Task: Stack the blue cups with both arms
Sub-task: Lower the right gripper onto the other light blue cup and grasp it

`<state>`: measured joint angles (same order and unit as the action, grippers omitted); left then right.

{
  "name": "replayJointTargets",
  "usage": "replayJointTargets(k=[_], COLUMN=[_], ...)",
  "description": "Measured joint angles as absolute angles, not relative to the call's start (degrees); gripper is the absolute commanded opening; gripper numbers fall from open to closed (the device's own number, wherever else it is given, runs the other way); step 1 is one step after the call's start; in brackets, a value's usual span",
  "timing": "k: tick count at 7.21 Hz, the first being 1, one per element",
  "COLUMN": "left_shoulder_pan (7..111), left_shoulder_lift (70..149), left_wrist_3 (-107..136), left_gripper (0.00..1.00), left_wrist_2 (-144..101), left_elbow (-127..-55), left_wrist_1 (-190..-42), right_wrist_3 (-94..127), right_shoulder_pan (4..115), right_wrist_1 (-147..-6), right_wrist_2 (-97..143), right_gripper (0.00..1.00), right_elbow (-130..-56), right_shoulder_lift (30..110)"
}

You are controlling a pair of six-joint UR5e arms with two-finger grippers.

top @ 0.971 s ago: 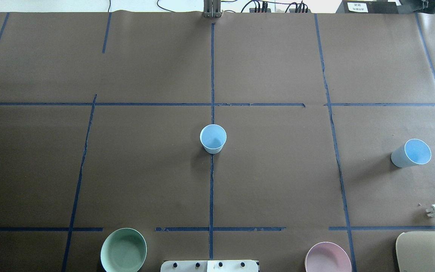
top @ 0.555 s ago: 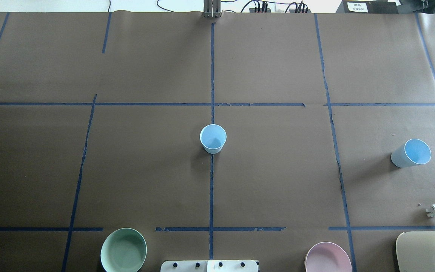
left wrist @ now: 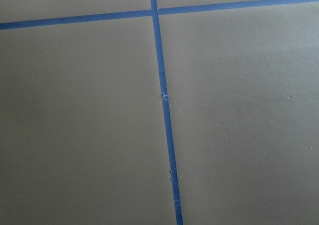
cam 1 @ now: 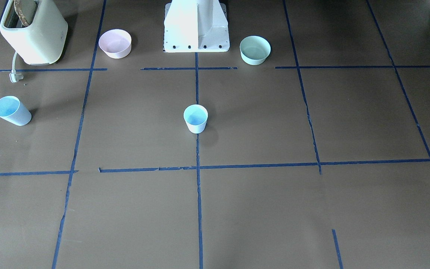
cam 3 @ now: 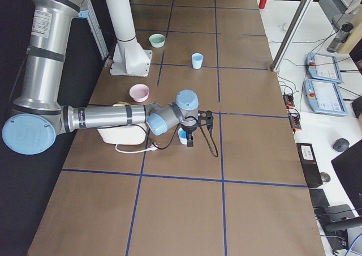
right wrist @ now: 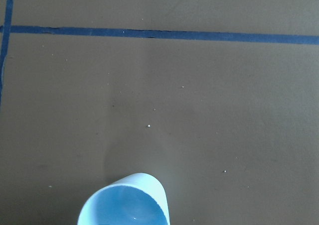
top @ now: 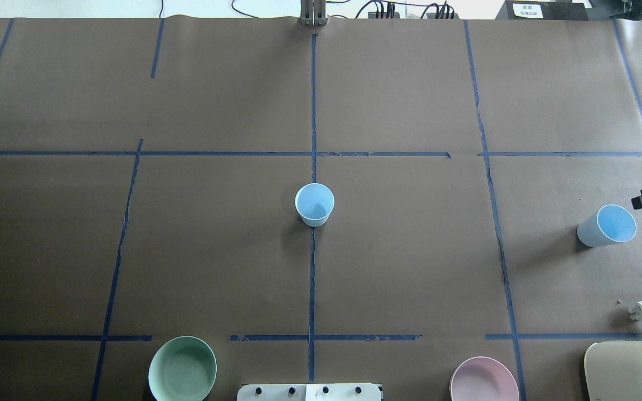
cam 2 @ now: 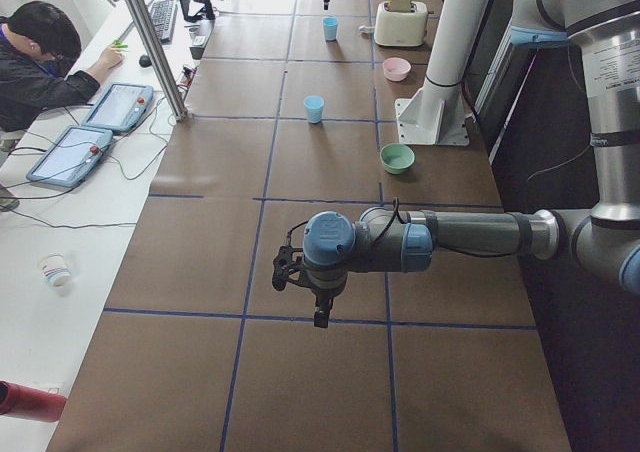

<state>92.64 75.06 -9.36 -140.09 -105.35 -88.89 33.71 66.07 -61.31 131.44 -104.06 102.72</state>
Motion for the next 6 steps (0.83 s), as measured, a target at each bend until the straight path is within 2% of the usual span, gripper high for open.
replayJointTargets(k=[4,6], left_shoulder_pan=[92.6,92.6], left_shoulder_lift=[75.1,75.1], left_wrist_3=[-9.3,-9.3], left_gripper=[1.0,1.0], left_wrist_2=[-140.1,-140.1], left_elbow=[-105.8,-105.9], left_wrist_1=[-88.9,-88.9], right_wrist_3=[34.6,34.6], right_shoulder_pan=[62.0,60.7], right_wrist_1=[-59.4,-59.4], right_wrist_2=[129.4,129.1], right_gripper=[0.96,0.45], right_elbow=[-101.5,-100.4], right_shoulder_lift=[103.0,102.7])
